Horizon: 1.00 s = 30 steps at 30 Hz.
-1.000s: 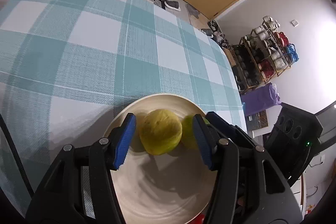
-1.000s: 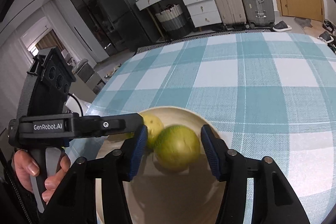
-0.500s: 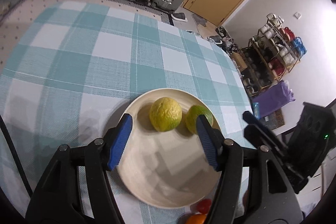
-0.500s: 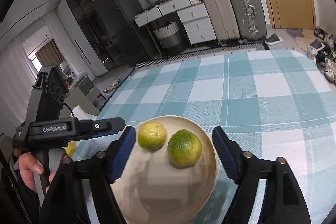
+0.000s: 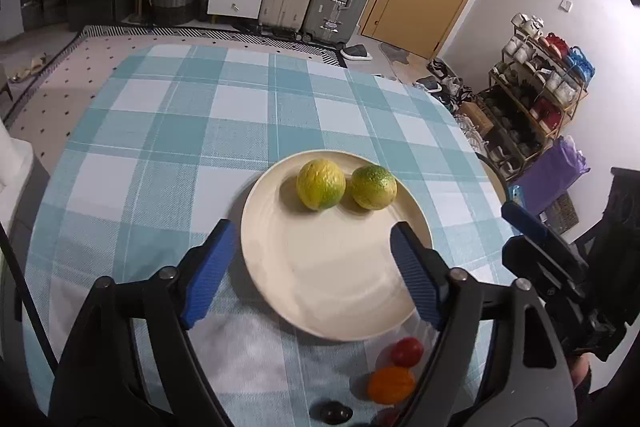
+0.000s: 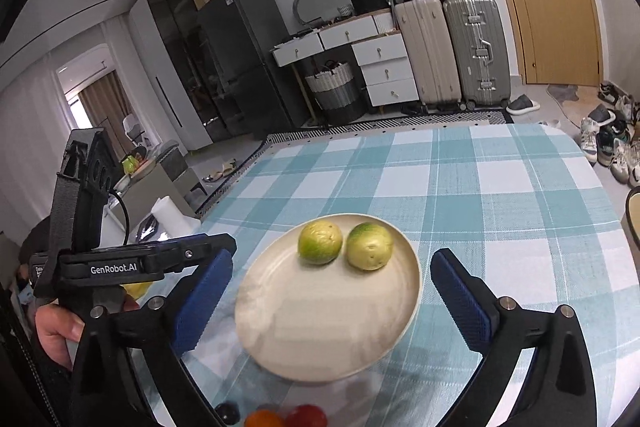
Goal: Organize fruits
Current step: 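Open both grippers to release the lemon and lime on the plate, then withdraw both grippers from the plate back toward the fruit cluster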
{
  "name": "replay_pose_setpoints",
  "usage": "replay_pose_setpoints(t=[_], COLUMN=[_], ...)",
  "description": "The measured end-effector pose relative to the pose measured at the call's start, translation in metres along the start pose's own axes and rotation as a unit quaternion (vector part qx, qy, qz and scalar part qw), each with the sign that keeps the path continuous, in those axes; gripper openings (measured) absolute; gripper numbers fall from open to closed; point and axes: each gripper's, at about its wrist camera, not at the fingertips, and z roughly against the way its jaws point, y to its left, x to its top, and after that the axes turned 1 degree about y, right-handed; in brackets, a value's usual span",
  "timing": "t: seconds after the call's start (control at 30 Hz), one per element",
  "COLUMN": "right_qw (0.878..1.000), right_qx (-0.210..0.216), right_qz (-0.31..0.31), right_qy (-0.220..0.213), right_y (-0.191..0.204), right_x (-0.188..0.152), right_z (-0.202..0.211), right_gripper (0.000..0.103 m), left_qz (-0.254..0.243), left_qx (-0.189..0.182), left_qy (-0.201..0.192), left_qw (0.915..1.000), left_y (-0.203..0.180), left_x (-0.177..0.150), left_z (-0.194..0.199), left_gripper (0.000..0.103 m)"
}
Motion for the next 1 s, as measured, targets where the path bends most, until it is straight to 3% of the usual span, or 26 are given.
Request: replay_pose_setpoints(t=[0.4, 0.53, 1.0], right_qw=[1.000, 0.999, 0.998], right_qx=[-0.012, -0.018, -0.025], right_qz=[0.025, 0.034, 0.045], right_qy=[-0.013, -0.013, -0.032], right_y=[0.021, 0.027, 0.040], right_x=[-0.020, -0.025, -0.044], right_z=[0.033, 0.040, 0.070], right_gripper=[0.103, 0.103, 0.103], left_qz=[-0.019, -0.022, -0.037], left_qx=[0.031, 0.042, 0.057], left_qy=[-0.034, -0.045, -0.058], left_qw=[0.9988, 0.9979, 0.9960], left_y=[-0.017, -0.020, -0.028], left_x=[-0.028, -0.037, -0.069], left_z=[0.037, 0.046, 0.066], left_gripper=[0.088, 0.100, 0.102])
